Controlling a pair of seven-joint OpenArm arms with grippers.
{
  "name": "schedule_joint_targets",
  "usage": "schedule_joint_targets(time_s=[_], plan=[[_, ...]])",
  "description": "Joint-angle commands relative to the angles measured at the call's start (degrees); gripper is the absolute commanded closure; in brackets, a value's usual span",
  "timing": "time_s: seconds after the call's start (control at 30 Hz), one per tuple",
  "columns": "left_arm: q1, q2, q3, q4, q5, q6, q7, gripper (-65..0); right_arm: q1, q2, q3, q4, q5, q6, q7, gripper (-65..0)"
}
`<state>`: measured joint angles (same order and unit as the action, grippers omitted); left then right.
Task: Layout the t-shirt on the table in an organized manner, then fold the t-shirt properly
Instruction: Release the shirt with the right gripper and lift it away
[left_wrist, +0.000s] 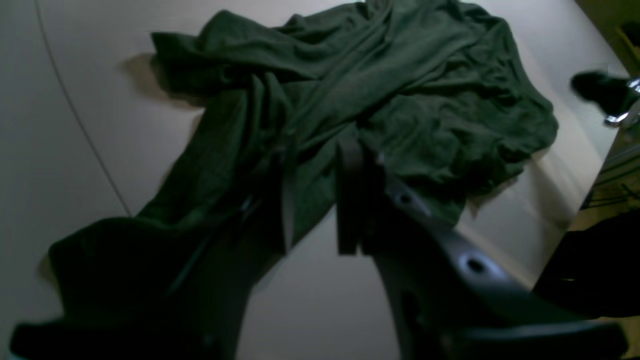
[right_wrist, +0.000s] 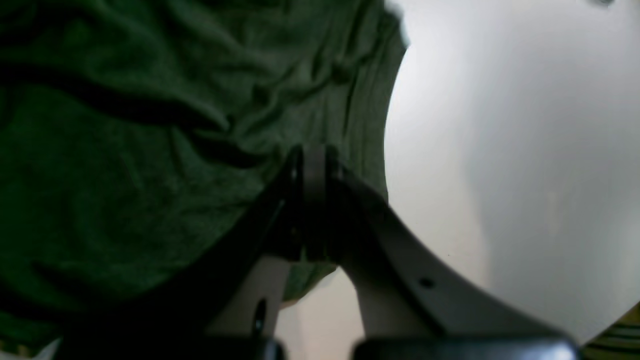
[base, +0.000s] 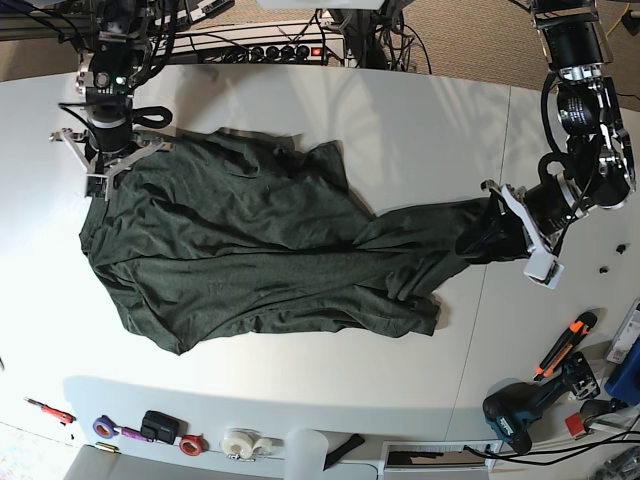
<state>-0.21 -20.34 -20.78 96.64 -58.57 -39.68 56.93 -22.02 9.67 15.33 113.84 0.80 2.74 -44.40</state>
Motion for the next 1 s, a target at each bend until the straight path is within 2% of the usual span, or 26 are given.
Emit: schedule_joint_targets(time_s=[0.0,0.07,0.2,0.3,0.5,0.73,0.97], plan=[[-0.9,-0.7,-0.3,0.9,-1.5,-0.3,-1.4,-12.2,0.5,0.6,0.3,0.1,1.3,0.7,2.2,0.0],[-0.9,-0.6,-0.3,0.9,-1.5,-0.3,-1.4,-12.2,1.4,0.6,0.3,-2.0,2.9,2.3,2.2,0.0],[-0.9,-0.6,-0.3,0.9,-1.5,-0.3,-1.3,-12.2,4.1,0.6,0.3,-8.7,4.0,2.5,2.2,0.0],[-0.9,-0.6,-0.3,0.9,-1.5,-0.3,-1.2,-12.2,6.0,0.6,0.3,-13.9,5.0,4.8,2.2,0.0],[-0.9,-0.6,-0.3,0.9,-1.5,-0.3,-1.2,-12.2,9.2,1.3,0.3,-18.7,1.7,5.4,2.3,0.0],[-0.8,-0.6,-0.3,0.9,-1.5,-0.3,0.9,-12.2,14.7,7.8,0.3,-21.8,-1.0,4.9,2.3,0.0],[-0.6,-0.6,-0.3,0.9,-1.5,-0.3,1.2,-12.2,23.3,14.2,0.3,-36.3,-1.1,3.8,2.5,0.0]])
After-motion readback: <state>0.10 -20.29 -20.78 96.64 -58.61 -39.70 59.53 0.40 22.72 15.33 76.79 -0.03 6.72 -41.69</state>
